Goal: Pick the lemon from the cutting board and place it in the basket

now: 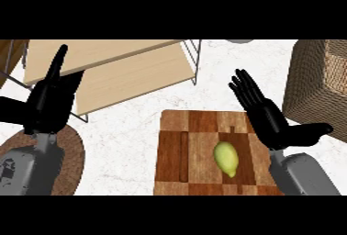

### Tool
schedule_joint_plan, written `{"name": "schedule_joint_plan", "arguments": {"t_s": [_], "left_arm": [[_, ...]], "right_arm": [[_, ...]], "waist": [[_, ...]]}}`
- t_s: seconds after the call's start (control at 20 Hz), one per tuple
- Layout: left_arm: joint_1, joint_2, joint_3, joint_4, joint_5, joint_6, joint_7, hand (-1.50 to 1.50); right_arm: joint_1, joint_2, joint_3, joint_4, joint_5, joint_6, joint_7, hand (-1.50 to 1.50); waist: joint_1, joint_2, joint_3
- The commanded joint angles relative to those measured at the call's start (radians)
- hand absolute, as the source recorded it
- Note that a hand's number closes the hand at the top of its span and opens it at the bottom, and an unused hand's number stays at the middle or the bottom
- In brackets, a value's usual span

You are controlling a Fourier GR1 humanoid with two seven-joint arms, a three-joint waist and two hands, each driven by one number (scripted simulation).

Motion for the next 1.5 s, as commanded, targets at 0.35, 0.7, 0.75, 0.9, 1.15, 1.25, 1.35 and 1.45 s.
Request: {"name": "schedule_joint_plan", "arguments": {"t_s": [0.35, 0.7, 0.75, 0.9, 1.15, 1.25, 1.35, 1.45], "left_arm": [[0.122, 0.217, -0.072, -0.03, -0.251, -0.101, -0.085, 0.0], [0.19, 0.238, -0.041, -0.029, -0.268, -0.101, -0.13, 0.0], [0.199, 0.242, -0.037, -0.039, -0.288, -0.087, -0.152, 0.0], [0.249, 0.246, -0.023, -0.038, -0.286, -0.084, -0.168, 0.0], [0.278, 0.255, -0.003, -0.047, -0.279, -0.082, -0.158, 0.0], [0.294, 0.254, 0.007, -0.07, -0.269, -0.081, -0.165, 0.0], [0.31, 0.248, 0.003, -0.064, -0.279, -0.074, -0.171, 0.0], [0.311, 0.248, 0.001, -0.082, -0.285, -0.068, -0.166, 0.0]], "right_arm": [[0.021, 0.207, 0.396, -0.232, 0.175, 0.1, -0.247, 1.5], [0.243, 0.272, 0.621, -0.279, 0.698, -0.385, -0.375, -1.5], [0.261, 0.239, 0.602, -0.301, 0.752, -0.433, -0.359, -1.5], [0.276, 0.153, 0.524, -0.349, 0.922, -0.537, -0.25, -1.5], [0.276, -0.058, 0.41, -0.404, 1.179, -0.475, -0.024, -1.5], [0.263, -0.162, 0.38, -0.435, 1.254, -0.379, 0.044, -1.5], [0.285, -0.235, 0.388, -0.479, 1.324, -0.297, 0.113, -1.5], [0.284, -0.297, 0.392, -0.529, 1.376, -0.187, 0.194, -1.5]], "waist": [[-0.017, -0.026, -0.016], [-0.072, -0.04, -0.02], [-0.083, -0.045, -0.02], [-0.118, -0.057, -0.025], [-0.155, -0.058, -0.032], [-0.15, -0.061, -0.035], [-0.163, -0.061, -0.037], [-0.15, -0.058, -0.035]]}}
